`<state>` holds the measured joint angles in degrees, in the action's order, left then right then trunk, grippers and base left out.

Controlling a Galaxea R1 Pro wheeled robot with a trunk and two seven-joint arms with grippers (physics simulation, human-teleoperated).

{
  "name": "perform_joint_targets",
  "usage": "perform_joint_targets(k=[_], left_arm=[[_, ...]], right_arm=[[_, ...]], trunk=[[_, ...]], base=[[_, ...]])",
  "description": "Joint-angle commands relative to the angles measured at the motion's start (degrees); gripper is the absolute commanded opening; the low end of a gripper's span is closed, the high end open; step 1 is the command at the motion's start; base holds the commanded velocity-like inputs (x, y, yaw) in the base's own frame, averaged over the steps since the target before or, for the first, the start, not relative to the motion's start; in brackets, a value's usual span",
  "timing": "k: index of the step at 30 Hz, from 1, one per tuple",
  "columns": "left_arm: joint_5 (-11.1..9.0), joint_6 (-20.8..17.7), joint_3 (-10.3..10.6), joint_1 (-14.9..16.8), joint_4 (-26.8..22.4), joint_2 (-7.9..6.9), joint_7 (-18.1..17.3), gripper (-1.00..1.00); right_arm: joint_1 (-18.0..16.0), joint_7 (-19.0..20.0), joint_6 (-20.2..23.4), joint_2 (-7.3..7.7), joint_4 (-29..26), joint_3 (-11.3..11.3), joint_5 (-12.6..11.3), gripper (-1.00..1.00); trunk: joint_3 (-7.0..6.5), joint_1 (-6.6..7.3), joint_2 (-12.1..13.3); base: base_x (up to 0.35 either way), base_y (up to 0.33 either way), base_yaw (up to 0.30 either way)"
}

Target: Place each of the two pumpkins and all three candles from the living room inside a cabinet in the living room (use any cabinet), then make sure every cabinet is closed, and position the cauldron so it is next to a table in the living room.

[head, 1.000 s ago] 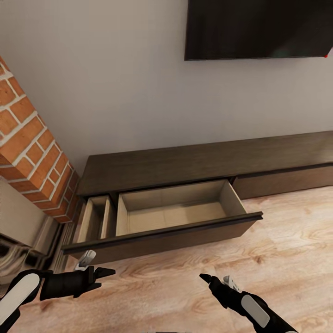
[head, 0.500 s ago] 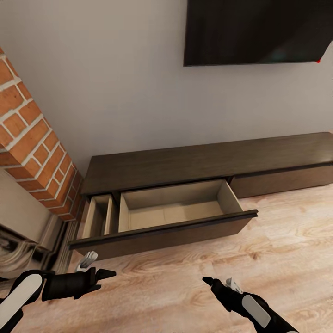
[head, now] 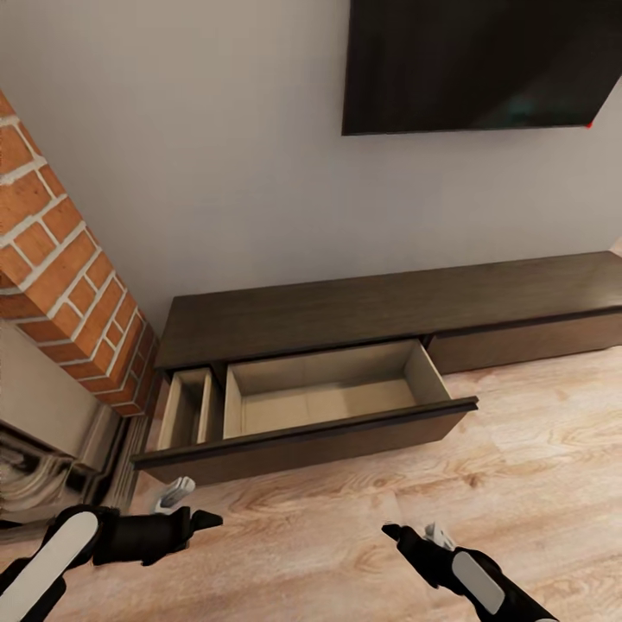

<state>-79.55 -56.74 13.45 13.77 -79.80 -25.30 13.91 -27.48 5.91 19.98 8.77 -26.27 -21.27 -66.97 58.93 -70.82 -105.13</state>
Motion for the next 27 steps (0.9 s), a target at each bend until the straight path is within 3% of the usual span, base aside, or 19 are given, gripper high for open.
perform_joint_targets(k=[1, 5, 10, 15, 27], left_arm=[[-0.54, -0.03, 0.08, 0.23, -0.07, 0.88, 3.29, 1.0], [-0.42, -0.03, 0.09, 0.65, -0.09, 3.94, 12.87, 1.0], [-0.32, 0.04, 0.09, 1.41, 0.14, 6.27, 20.83, 1.0], [-0.27, 0.05, 0.09, 1.98, 0.46, 7.09, 22.7, 1.0], [-0.35, 0.05, 0.09, 2.14, -0.09, 7.19, 22.51, 1.0]], right_arm=[[-0.03, -1.3, 0.05, -0.07, -0.01, -0.26, 0.16, 1.0], [-0.03, -7.23, -0.01, -0.28, -0.07, -0.26, 0.59, 1.0], [-0.03, -12.52, -2.03, -0.37, -0.07, -0.26, 0.68, 1.0], [-0.03, -14.91, -3.68, -0.34, -0.02, -0.26, 0.7, 1.0], [-0.03, -15.32, -5.86, 0.11, -0.01, -0.2, 0.67, 1.0]], trunk=[[-0.15, 0.23, 0.4], [-0.87, 1.11, 2.0], [-1.76, 2.21, 4.01], [-2.3, 2.87, 5.21], [-2.3, 2.87, 5.21]], base=[[0.0, 0.0, 0.0], [0.0, 0.0, 0.0], [0.0, 0.0, 0.0], [0.0, 0.0, 0.0], [0.0, 0.0, 0.0]])
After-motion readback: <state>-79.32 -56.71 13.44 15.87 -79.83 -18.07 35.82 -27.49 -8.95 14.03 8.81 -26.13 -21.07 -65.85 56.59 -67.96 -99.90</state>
